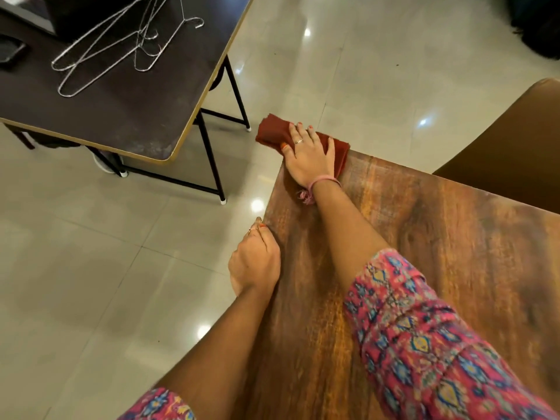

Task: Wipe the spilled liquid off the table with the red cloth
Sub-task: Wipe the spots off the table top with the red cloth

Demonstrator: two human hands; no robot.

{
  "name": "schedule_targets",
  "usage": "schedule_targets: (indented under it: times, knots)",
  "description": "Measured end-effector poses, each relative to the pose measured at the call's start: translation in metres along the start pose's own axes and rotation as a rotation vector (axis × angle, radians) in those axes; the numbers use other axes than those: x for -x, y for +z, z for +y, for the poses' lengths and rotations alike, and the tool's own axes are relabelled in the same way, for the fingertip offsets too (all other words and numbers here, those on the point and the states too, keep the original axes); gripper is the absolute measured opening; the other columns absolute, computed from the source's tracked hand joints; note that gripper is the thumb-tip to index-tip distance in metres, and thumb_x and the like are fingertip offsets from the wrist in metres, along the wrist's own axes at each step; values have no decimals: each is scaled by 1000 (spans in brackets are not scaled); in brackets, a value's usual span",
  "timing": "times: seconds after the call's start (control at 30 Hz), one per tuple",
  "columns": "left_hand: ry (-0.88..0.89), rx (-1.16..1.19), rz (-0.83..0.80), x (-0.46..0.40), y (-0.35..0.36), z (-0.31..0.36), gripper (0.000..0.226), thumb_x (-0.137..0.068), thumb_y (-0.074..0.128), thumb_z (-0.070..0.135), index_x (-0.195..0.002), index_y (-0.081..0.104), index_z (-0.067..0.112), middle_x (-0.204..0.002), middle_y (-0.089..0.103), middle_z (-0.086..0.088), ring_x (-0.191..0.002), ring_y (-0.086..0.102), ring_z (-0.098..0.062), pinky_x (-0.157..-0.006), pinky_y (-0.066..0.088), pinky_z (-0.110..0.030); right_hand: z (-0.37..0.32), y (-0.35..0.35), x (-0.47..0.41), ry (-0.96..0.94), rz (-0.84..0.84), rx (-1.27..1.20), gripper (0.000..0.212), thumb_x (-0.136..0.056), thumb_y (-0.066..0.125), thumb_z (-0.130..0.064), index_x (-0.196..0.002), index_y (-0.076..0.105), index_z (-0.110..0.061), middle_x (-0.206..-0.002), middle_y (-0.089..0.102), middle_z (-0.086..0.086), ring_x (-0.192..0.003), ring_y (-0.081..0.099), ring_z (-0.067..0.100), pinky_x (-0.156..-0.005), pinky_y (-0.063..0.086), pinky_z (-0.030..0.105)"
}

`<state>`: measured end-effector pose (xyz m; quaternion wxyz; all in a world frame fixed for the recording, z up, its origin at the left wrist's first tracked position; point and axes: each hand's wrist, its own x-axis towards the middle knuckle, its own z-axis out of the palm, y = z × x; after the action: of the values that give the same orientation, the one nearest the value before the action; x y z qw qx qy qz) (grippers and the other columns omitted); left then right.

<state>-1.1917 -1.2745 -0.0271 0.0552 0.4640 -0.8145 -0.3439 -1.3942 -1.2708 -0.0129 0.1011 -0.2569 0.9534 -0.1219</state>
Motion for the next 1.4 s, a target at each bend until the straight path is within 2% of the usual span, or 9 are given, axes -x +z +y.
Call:
schedule_targets:
  times: [0.13, 0.23, 0.4, 0.53, 0.7, 0.87, 1.03, 1.2, 1.4]
  knots:
    - [-28, 2, -11, -2, -3, 4, 44, -100, 29, 34, -96, 65, 10, -94, 69, -13, -83, 61, -33, -68, 36, -32, -11, 15, 83, -185, 16, -37, 54, -98, 29, -42, -150, 23, -28, -158, 20, -10, -146, 12, 12, -116, 3, 46]
    - [-16, 29, -31, 0, -5, 4, 39, -98, 34, 30, -91, 65, 7, -96, 69, -17, -86, 62, -36, -67, 32, -31, -14, 20, 142, -236, -58, -193, 52, -97, 23, -45, -148, 28, -34, -155, 24, -17, -145, 12, 3, -115, -4, 36]
    - [16, 61, -20, 2, -5, 5, 38, -95, 34, 27, -94, 66, 6, -95, 69, -17, -84, 60, -35, -68, 34, -33, -4, 12, 119, -274, -63, -84, 49, -100, 27, -42, -149, 23, -34, -157, 20, -15, -145, 11, 6, -117, -2, 42]
    - [11, 60, -23, 0, -4, 4, 60, -87, 22, 37, -111, 66, 4, -100, 69, -16, -73, 52, -27, -69, 41, -34, 10, 1, 47, -143, 3, -60, 51, -100, 29, -40, -150, 23, -31, -158, 18, -9, -146, 12, 12, -117, 1, 48]
    - [26, 77, -28, 3, -5, 1, 56, -88, 23, 37, -102, 67, 6, -86, 67, -9, -65, 49, -19, -63, 38, -30, 3, 1, 14, 180, 130, -11, 54, -100, 24, -43, -151, 17, -28, -160, 14, -5, -147, 8, 14, -116, 0, 55]
    - [7, 48, -19, 3, -10, 5, 45, -93, 32, 31, -108, 66, 6, -99, 68, -18, -79, 56, -32, -76, 44, -38, -2, 20, 110, 247, 206, -43, 54, -98, 28, -44, -150, 21, -30, -159, 18, -6, -147, 10, 14, -115, 1, 57]
    - [27, 44, -19, 4, -10, 8, 65, -81, 21, 39, -128, 57, 11, -116, 65, -18, -99, 59, -38, -84, 44, -40, 29, 21, 208, 75, 133, -55, 52, -94, 31, -46, -146, 31, -38, -154, 26, -15, -144, 16, 5, -116, 1, 45]
    - [25, 37, -38, 6, -9, 5, 65, -83, 20, 41, -135, 51, 17, -122, 64, -13, -102, 59, -34, -86, 46, -39, 77, -12, 111, 97, 104, -88, 48, -99, 32, -41, -146, 30, -36, -155, 27, -11, -145, 16, 9, -117, 1, 49]
    - [34, 62, -7, 2, -5, 3, 64, -83, 21, 43, -123, 61, 13, -114, 67, -15, -94, 61, -34, -76, 45, -35, 99, -30, 32, 229, 68, -69, 51, -100, 26, -43, -149, 24, -29, -157, 23, -7, -146, 12, 14, -117, 0, 50]
